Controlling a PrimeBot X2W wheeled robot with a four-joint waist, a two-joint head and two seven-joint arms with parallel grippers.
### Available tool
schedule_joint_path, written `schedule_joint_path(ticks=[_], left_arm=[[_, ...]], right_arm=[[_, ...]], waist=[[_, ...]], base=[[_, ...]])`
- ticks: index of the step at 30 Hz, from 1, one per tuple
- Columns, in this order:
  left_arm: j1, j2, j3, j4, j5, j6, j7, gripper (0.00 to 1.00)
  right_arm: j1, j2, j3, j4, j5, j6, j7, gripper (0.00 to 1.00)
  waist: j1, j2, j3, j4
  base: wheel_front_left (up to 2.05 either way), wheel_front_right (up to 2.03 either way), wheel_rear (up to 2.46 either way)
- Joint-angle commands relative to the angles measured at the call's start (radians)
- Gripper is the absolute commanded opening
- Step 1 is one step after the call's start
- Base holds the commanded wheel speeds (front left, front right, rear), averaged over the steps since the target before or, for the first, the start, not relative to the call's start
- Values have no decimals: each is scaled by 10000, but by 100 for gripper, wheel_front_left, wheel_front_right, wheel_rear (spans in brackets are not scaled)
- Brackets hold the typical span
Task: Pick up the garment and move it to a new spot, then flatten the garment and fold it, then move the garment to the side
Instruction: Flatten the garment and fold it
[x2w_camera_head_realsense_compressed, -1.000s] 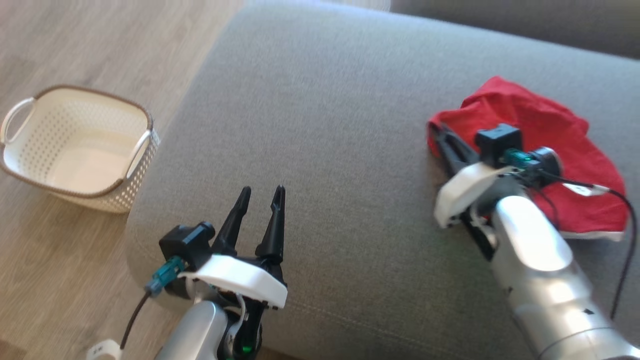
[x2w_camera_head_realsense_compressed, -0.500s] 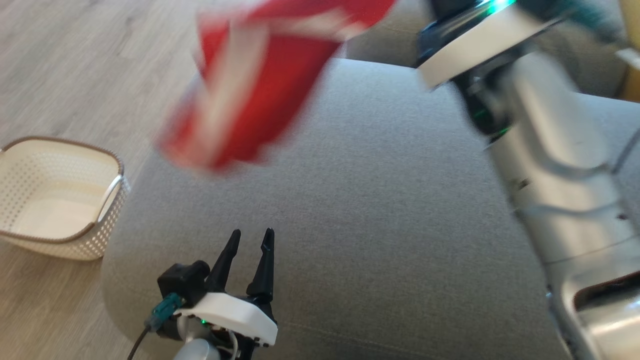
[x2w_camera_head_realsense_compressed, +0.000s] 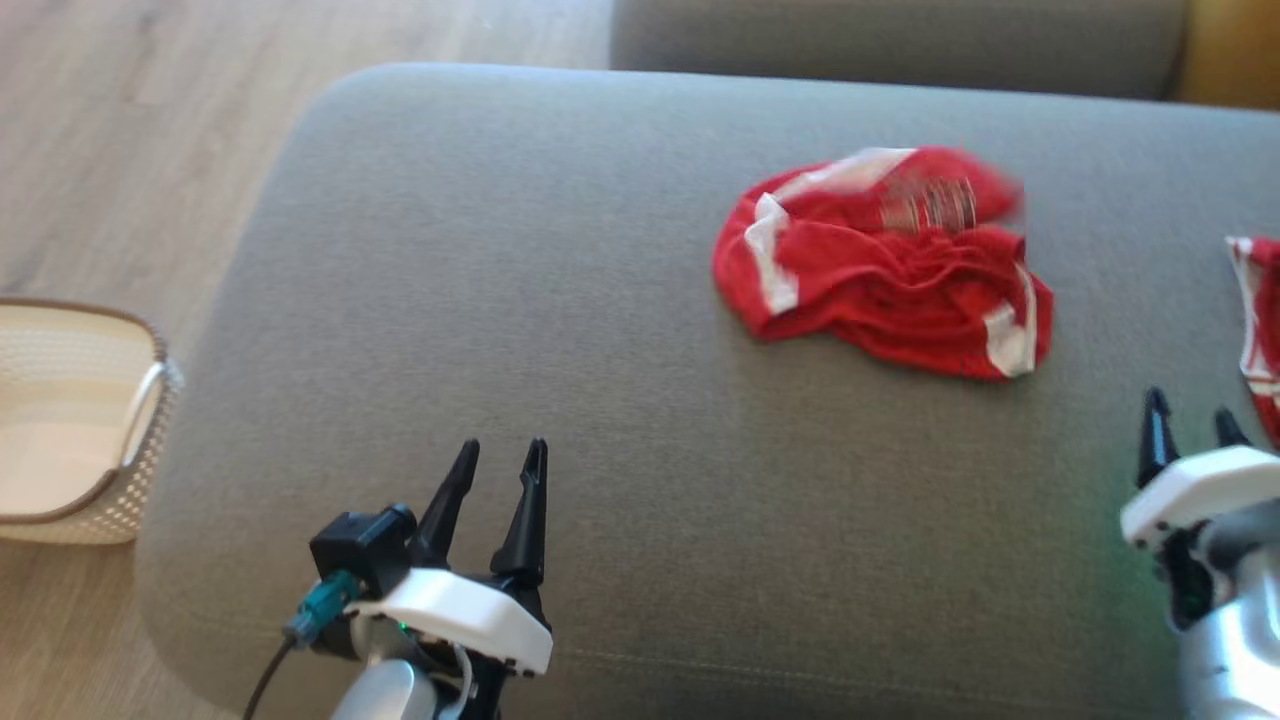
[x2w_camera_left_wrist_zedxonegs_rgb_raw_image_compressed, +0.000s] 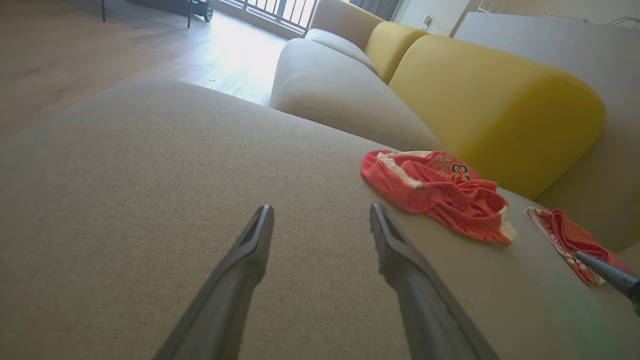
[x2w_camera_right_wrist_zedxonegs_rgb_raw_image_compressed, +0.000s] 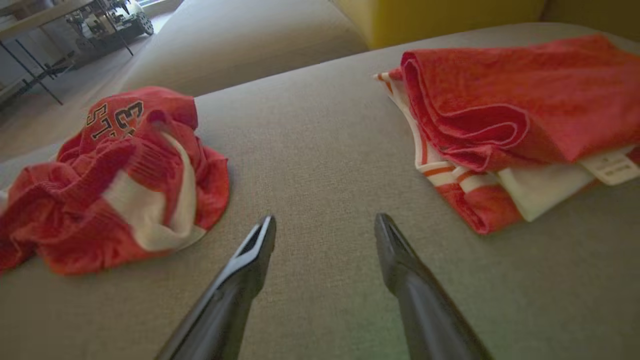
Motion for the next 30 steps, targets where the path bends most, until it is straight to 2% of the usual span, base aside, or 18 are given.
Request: schedule_joint_path(ticks=[1, 5, 11, 17, 21, 26, 30], left_arm=[[-493, 18, 346, -281, 105, -73, -78, 100], [-629, 18, 550, -229, 239, -137, -78, 100], [-791, 18, 691, -420, 338, -225, -78, 100], [-1090, 18, 467, -599, 223, -198, -78, 100], [-1629, 18, 339, -692, -32, -88, -78, 100], [-2391, 18, 146, -556, -207, 64, -78, 100], [-3017, 18, -475, -40, -387, -61, -78, 100]], right_arm=[[-621, 137, 247, -553, -90, 0, -218, 100], [-379, 531, 504, -1489, -457, 0, -581, 100], [-34, 937, 1704, -3638, -1, 0, -922, 100], [1524, 1040, 3332, -6235, 1340, 0, -784, 100], [2549, 1044, 4063, -7778, 1225, 0, -666, 100], [3128, 1046, 4355, -8556, 724, 0, -561, 100], [3200, 1046, 4390, -8724, 640, 0, -592, 100]], waist=[[0, 0, 222, -335], [0, 0, 265, -830], [0, 0, 54, -1383], [0, 0, 13, -1844], [0, 0, 178, -2378], [0, 0, 531, -3152], [0, 0, 862, -3752]], base=[[0, 0, 0], [0, 0, 0], [0, 0, 0], [0, 0, 0], [0, 0, 0], [0, 0, 0], [0, 0, 0]])
